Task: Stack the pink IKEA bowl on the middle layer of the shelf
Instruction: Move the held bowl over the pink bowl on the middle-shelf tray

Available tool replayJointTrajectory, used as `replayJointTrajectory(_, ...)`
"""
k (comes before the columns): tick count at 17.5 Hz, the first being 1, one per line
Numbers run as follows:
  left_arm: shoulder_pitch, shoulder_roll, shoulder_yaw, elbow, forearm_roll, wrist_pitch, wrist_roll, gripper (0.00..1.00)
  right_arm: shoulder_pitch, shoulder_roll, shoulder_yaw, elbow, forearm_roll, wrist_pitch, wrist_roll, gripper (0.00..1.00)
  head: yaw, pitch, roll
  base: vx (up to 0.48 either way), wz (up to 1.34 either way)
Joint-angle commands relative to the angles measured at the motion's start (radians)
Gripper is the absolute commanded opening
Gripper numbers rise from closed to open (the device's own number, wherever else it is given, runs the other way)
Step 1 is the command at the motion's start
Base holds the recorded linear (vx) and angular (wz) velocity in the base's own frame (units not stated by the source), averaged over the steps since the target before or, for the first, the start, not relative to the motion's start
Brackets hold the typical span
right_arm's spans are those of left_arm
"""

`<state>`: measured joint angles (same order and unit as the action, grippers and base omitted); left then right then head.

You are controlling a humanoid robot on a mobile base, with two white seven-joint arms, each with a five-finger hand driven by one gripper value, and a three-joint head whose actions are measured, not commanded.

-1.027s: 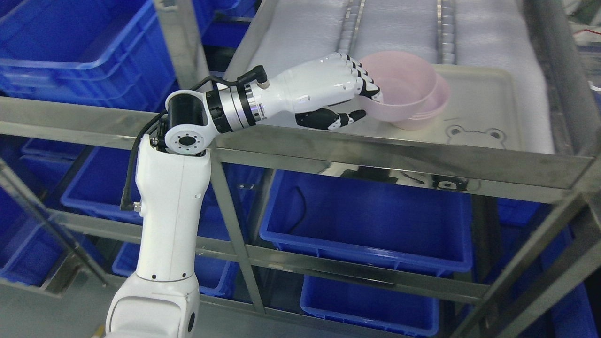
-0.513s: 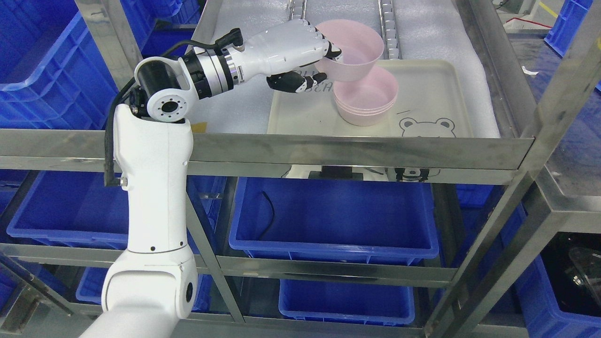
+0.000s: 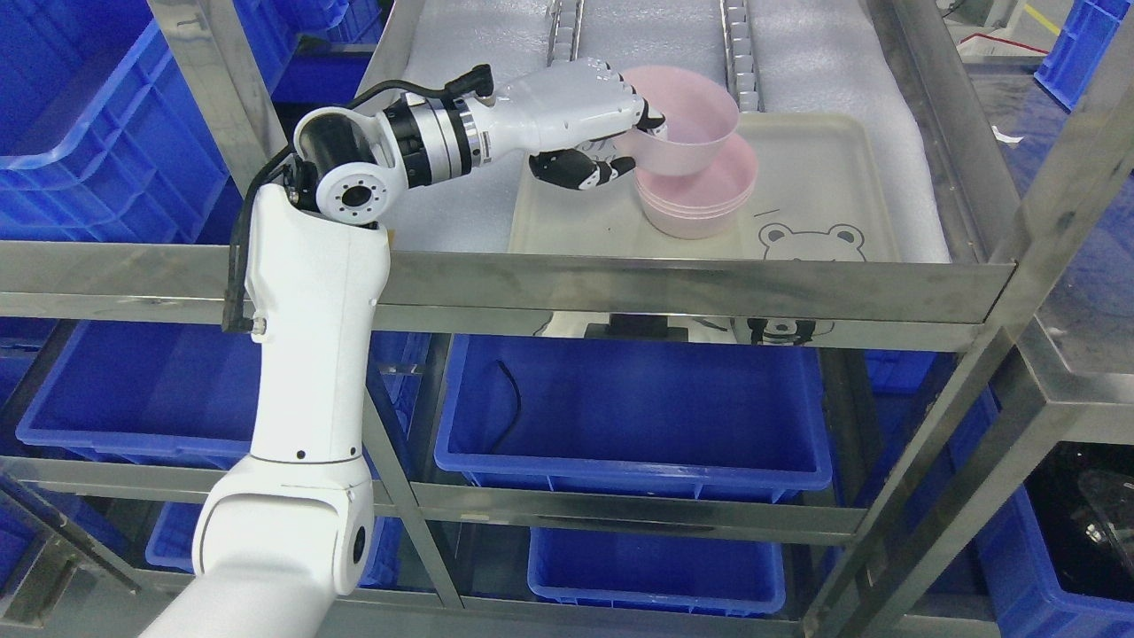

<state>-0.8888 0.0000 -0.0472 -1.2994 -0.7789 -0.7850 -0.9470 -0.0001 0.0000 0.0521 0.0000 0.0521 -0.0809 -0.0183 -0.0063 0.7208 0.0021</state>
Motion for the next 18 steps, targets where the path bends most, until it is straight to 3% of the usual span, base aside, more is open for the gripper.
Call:
replayJointTrajectory(1,-0.005,0.018,-0.135,0.098,-0.003,0.0,0.011,0.02,0.003,-0.017,0.0,-0.017,0.0,0.0,0.0,1.0,0.0,0.0,0.0,0.0,0.0)
replayJointTrajectory(10,-0.007,0.018,-0.132,0.104,-0.005,0.0,0.034,0.06,0.003,-0.017,0.0,-0.017,0.0,0.0,0.0,1.0,0.0,0.0,0.0,0.0,0.0)
replayJointTrajectory(11,-0.009,0.018,-0.125,0.104,-0.005,0.0,0.034,0.18,0.003,-0.017,0.0,-0.017,0.0,0.0,0.0,1.0,0.0,0.0,0.0,-0.001,0.01)
replayJointTrajectory(12,-0.009,0.018,-0.117,0.103,-0.003,0.0,0.037,0.44,0.003,-0.017,0.0,-0.017,0.0,0.0,0.0,1.0,0.0,0.0,0.0,-0.002,0.01)
replayJointTrajectory(14,-0.009,0.018,-0.097,0.097,-0.003,0.0,0.034,0.67,0.003,-0.017,0.0,-0.017,0.0,0.0,0.0,1.0,0.0,0.0,0.0,0.0,0.0)
replayJointTrajectory(18,-0.054,0.018,-0.011,0.084,0.027,0.0,0.095,0.87,0.003,-0.017,0.0,-0.017,0.0,0.0,0.0,1.0,0.0,0.0,0.0,0.001,-0.01)
